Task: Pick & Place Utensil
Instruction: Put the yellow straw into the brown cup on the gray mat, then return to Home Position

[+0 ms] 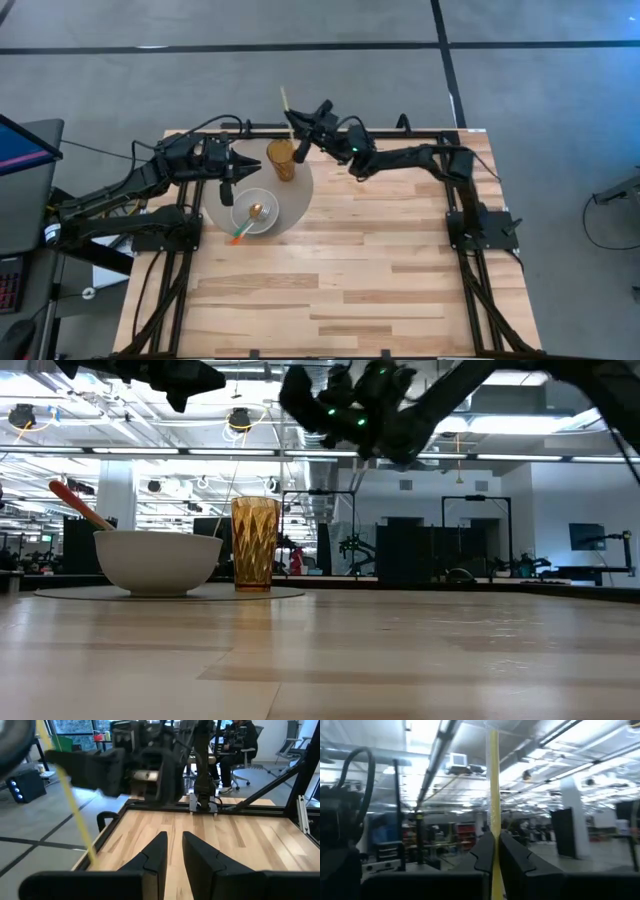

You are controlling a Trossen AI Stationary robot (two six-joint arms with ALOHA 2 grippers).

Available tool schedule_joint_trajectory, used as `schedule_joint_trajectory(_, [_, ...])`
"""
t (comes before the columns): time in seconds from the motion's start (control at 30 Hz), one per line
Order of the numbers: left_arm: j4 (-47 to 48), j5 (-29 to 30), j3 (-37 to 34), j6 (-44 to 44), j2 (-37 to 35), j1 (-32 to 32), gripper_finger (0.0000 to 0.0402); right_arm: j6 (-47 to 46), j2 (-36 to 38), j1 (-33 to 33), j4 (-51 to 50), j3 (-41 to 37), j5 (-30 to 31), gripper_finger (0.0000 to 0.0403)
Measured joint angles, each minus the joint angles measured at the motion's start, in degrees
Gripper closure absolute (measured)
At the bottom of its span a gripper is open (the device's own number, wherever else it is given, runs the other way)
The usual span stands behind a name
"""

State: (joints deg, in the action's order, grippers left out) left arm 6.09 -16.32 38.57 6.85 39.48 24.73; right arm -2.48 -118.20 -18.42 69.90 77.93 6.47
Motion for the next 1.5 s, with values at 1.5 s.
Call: schedule_joint_trajectory(1.5, [0.3,0.0,0.0,0.4,0.0,0.0,0.0341,3.9,-10.5,-0.1,-24.9,16.0,-4.9,0.0266])
